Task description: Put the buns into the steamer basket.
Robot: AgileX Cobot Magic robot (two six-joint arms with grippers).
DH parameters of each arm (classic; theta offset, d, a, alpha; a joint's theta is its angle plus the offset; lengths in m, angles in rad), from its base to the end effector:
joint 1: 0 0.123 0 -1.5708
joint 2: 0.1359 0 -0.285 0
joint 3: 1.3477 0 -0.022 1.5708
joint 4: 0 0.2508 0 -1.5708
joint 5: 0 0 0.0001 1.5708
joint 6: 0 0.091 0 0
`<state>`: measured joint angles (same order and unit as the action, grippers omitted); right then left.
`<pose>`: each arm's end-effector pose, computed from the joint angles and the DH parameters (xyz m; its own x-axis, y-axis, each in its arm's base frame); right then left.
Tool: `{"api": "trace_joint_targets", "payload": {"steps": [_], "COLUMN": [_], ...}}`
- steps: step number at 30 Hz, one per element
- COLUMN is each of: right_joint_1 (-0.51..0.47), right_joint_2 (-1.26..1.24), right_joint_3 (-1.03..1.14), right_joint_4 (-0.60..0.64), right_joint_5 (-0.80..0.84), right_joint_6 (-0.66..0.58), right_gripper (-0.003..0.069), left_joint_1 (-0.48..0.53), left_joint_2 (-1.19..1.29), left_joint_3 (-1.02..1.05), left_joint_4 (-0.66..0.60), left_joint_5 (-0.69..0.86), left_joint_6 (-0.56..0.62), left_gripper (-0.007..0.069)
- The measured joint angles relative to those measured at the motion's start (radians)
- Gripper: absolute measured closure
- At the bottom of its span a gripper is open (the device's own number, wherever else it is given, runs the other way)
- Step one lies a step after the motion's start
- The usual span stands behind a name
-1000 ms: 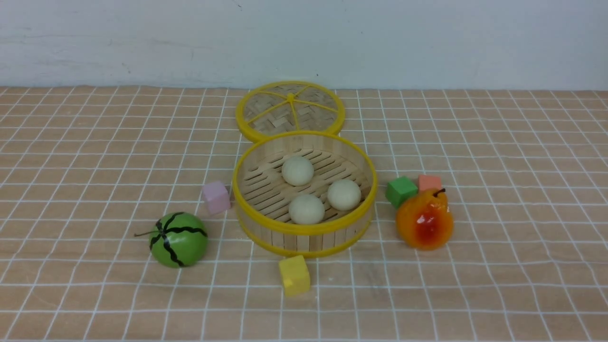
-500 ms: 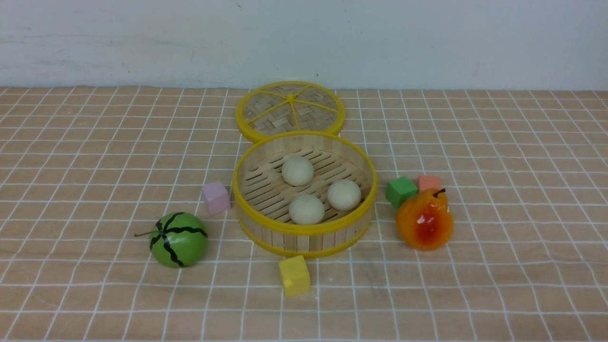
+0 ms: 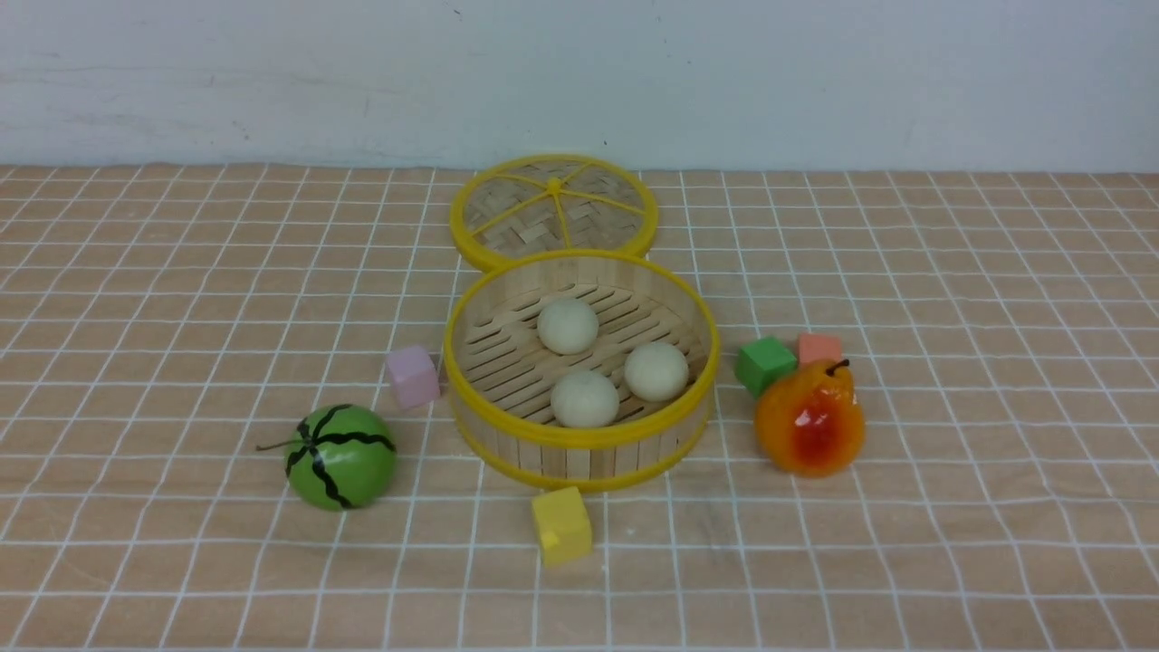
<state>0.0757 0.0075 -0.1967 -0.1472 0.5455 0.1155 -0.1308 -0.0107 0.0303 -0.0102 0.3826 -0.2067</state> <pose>0.0412 -0.0038 0.2295 -0.2604 -0.0303 -0.9650 -0.0049 0.9995 -0.0301 0.0520 -0.0072 0.1692 -0.3288 -0.1731 -0.9284 0.0650 0.9766 -0.2051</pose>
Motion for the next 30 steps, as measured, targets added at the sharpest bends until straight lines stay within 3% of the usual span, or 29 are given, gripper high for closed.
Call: {"api": "trace_joint_targets", "payload": {"steps": [9, 30], "right_joint_1": [-0.054, -0.152], "right_joint_2": [-0.018, -0.018], "right_joint_3": [0.205, 0.214], "right_joint_4": [-0.049, -0.007], "right_joint_5": [-0.118, -0.15], "right_joint_6": [0.057, 0.061], "right_gripper": [0.0657, 0.0635], "left_joint_1": [0.0, 0.0], "left_joint_2": [0.0, 0.0], "left_joint_3": [0.0, 0.0], "left_joint_4": [0.0, 0.0], "left_joint_5": [0.0, 0.0], "left_joint_6": [0.0, 0.0], "left_gripper": [0.0386, 0.0386]}}
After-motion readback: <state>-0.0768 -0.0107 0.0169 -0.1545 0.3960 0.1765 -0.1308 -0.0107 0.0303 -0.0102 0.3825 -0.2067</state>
